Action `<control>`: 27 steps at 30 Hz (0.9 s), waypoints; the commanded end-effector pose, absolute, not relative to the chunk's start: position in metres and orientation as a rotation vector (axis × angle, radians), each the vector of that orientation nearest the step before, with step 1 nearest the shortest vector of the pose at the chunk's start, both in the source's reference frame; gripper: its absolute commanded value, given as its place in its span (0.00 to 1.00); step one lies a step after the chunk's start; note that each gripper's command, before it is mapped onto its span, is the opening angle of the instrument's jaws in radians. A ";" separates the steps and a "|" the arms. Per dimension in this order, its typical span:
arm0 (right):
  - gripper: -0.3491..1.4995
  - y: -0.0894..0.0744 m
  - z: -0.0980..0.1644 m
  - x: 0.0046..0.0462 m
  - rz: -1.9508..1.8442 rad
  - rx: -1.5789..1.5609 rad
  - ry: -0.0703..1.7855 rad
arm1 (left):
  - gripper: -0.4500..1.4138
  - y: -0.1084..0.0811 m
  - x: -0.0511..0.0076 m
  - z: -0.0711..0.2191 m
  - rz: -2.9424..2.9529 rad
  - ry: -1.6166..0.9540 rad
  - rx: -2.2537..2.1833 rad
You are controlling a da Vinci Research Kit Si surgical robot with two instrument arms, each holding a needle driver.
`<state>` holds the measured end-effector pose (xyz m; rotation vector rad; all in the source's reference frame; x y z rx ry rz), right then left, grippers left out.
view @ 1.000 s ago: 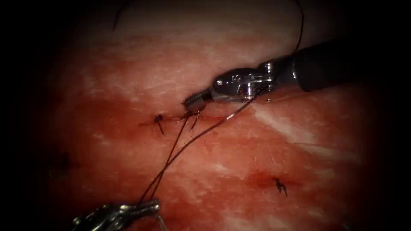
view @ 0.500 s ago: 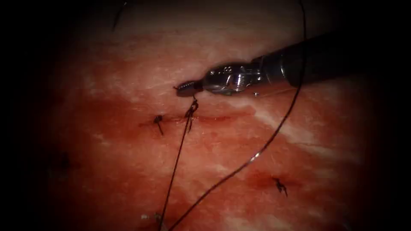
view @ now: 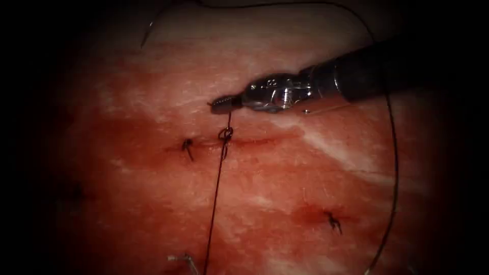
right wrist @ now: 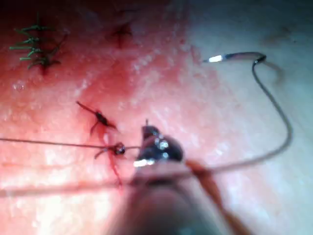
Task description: Wound Closure
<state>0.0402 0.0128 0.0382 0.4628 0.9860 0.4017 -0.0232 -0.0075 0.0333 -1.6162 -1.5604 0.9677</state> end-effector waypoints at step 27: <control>0.00 0.016 0.039 0.0418 0.484 0.417 0.999 | 0.00 -0.015 -0.0259 0.036 0.955 -1.713 -1.489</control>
